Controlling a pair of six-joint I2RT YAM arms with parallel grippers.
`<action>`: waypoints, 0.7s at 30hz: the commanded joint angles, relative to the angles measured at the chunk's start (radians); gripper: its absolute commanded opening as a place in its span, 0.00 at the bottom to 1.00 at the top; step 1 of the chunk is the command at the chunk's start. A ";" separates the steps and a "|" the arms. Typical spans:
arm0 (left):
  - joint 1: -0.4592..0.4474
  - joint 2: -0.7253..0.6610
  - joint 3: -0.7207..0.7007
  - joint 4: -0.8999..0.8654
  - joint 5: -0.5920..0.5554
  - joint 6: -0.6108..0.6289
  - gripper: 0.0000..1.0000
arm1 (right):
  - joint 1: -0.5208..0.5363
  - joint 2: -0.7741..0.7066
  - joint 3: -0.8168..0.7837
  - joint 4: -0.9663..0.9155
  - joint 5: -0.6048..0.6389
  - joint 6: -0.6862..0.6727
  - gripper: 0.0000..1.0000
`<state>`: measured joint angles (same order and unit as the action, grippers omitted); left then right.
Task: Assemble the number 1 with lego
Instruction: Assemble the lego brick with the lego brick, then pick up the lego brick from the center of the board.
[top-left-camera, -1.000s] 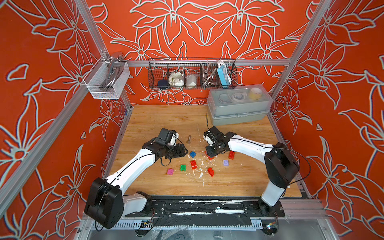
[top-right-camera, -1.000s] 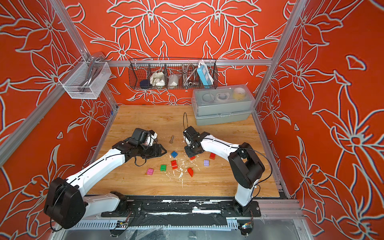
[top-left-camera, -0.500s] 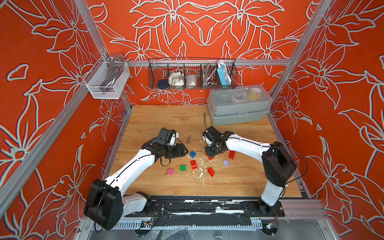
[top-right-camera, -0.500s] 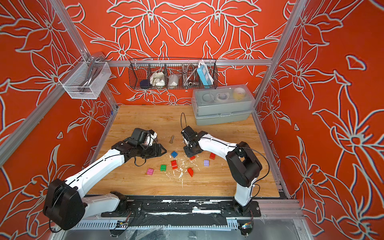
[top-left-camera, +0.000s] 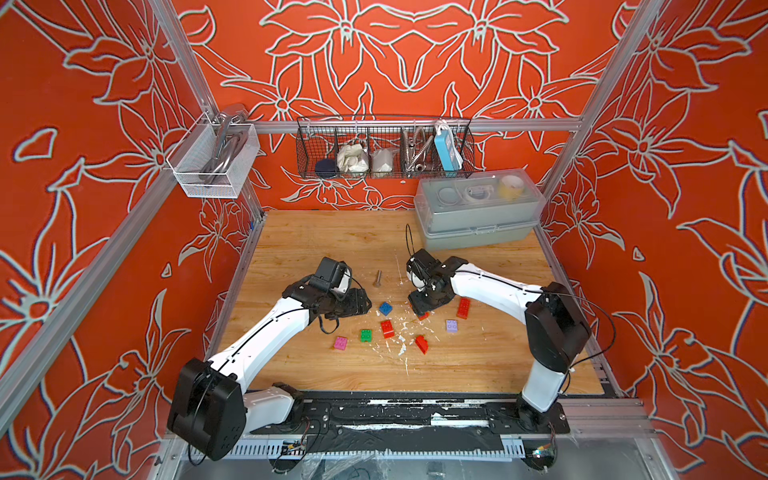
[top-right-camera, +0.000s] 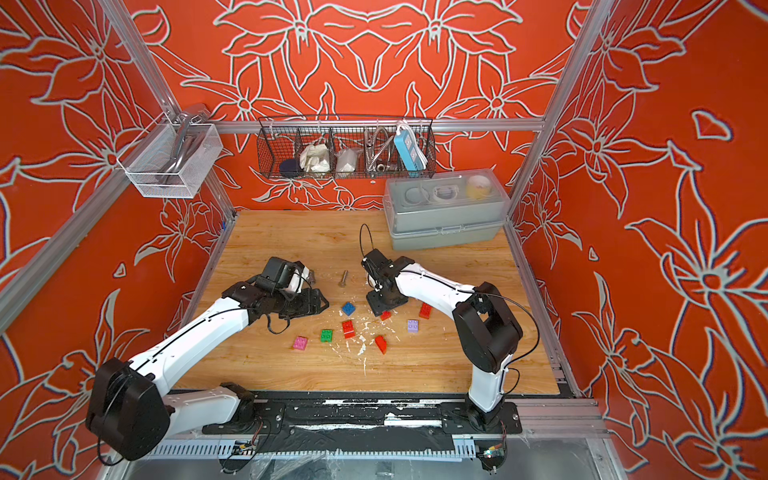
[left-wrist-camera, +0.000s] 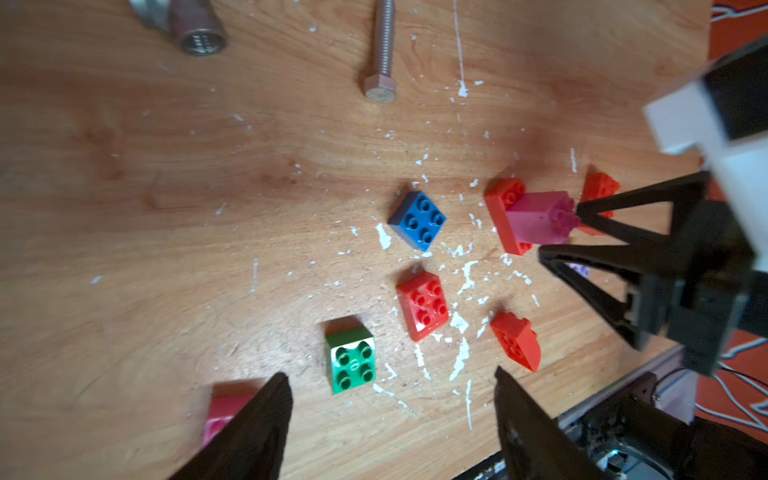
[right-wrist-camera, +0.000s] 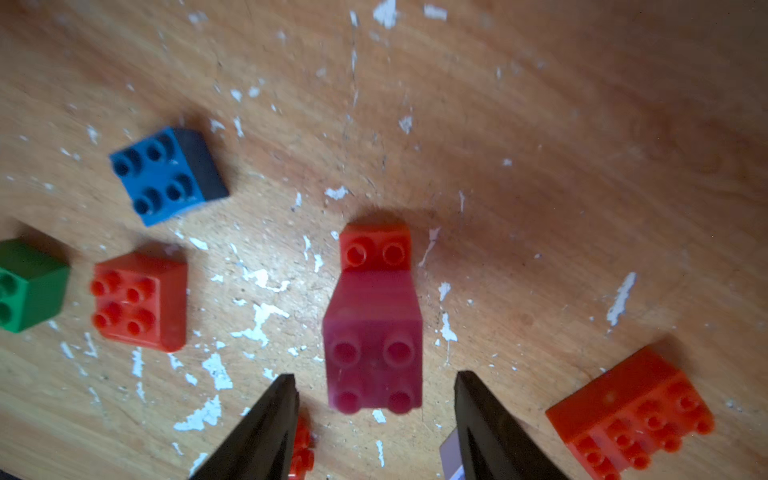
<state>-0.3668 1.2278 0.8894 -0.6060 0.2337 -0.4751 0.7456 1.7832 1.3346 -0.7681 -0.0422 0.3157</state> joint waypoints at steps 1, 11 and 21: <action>-0.001 -0.041 0.028 -0.132 -0.122 0.002 0.76 | 0.003 -0.081 0.029 -0.055 0.031 0.013 0.64; -0.031 -0.122 -0.084 -0.255 -0.210 -0.132 0.72 | -0.015 -0.170 -0.018 -0.029 -0.008 -0.007 0.59; -0.072 -0.088 -0.161 -0.222 -0.217 -0.155 0.63 | -0.045 -0.192 -0.059 -0.019 -0.074 -0.062 0.60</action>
<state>-0.4278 1.1217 0.7406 -0.8356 0.0238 -0.6300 0.7105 1.6196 1.2995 -0.7795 -0.0864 0.2825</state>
